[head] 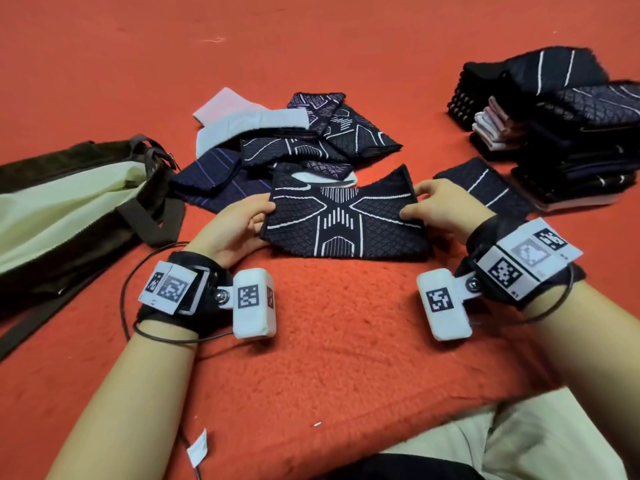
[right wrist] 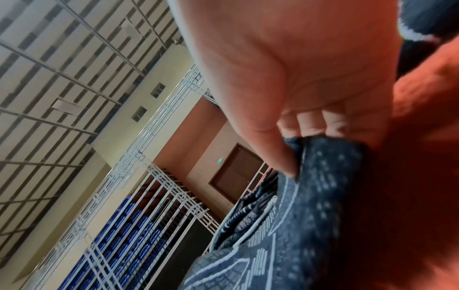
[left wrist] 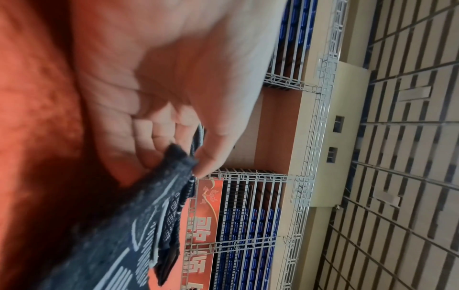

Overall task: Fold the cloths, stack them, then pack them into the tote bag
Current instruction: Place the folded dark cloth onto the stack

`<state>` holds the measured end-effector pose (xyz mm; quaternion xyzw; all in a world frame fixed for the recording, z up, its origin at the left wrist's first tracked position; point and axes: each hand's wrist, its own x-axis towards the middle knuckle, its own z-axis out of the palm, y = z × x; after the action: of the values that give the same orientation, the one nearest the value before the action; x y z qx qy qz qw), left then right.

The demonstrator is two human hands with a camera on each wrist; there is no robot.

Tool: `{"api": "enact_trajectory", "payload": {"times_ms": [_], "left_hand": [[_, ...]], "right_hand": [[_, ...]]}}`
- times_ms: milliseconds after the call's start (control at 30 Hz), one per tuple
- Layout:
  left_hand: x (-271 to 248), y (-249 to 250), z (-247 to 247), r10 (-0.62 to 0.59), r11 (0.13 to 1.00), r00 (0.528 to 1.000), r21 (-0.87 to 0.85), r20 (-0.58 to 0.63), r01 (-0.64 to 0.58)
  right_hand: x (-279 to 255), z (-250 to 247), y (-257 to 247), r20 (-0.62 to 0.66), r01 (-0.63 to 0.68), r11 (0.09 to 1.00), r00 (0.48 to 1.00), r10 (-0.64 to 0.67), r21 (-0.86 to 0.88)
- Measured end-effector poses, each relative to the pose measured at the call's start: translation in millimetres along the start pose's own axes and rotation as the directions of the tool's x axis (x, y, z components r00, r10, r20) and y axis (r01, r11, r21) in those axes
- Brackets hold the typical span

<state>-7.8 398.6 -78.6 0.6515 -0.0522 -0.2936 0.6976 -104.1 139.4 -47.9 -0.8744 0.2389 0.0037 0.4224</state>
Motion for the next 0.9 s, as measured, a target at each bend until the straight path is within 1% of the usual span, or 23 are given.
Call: {"api": "enact_trajectory", "payload": {"times_ms": [67, 133, 200, 267, 400, 500, 600, 767, 900], "left_hand": [[-0.3, 0.4, -0.9, -0.002, 1.0, 1.0, -0.003, -0.001, 0.002], [-1.3, 0.9, 2.4, 0.009, 0.999, 1.0, 0.036, -0.011, -0.009], [-1.4, 0.0, 6.2, 0.024, 0.997, 1.0, 0.072, -0.003, -0.023], [-4.1, 0.7, 11.0, 0.035, 0.994, 0.999, 0.1, 0.013, -0.036], [-5.4, -0.2, 8.4, 0.049, 0.992, 0.999, 0.117, -0.011, -0.047], [-5.2, -0.9, 8.7, 0.025, 0.994, 0.999, 0.106, -0.045, -0.02], [-5.0, 0.3, 11.5, 0.031, 0.996, 0.998, 0.083, -0.061, -0.026], [-6.6, 2.8, 13.3, 0.042, 0.995, 0.999, 0.087, -0.031, -0.039], [-9.6, 5.2, 15.7, 0.041, 0.996, 0.998, 0.087, -0.043, -0.037]], "right_hand": [[3.0, -3.2, 2.9, -0.062, -0.037, 0.993, 0.997, 0.044, 0.108], [5.1, -4.3, 3.5, -0.117, -0.058, 0.983, 0.99, 0.079, 0.174], [4.3, -1.5, -1.5, -0.139, -0.043, 0.982, 0.988, 0.069, 0.186], [2.9, 4.6, -12.5, -0.142, 0.0, 0.985, 0.99, 0.025, 0.17], [1.1, 25.2, -40.3, -0.017, 0.052, 0.981, 0.999, -0.05, 0.189], [2.6, 42.8, -52.4, 0.065, 0.071, 0.992, 0.995, -0.078, 0.101], [5.0, 54.1, -58.8, 0.086, 0.084, 0.996, 0.993, -0.085, 0.017], [2.9, 62.0, -62.9, 0.109, 0.088, 0.996, 0.99, -0.085, -0.029], [-0.5, 65.7, -65.3, 0.107, 0.104, 0.992, 0.99, -0.096, -0.071]]}}
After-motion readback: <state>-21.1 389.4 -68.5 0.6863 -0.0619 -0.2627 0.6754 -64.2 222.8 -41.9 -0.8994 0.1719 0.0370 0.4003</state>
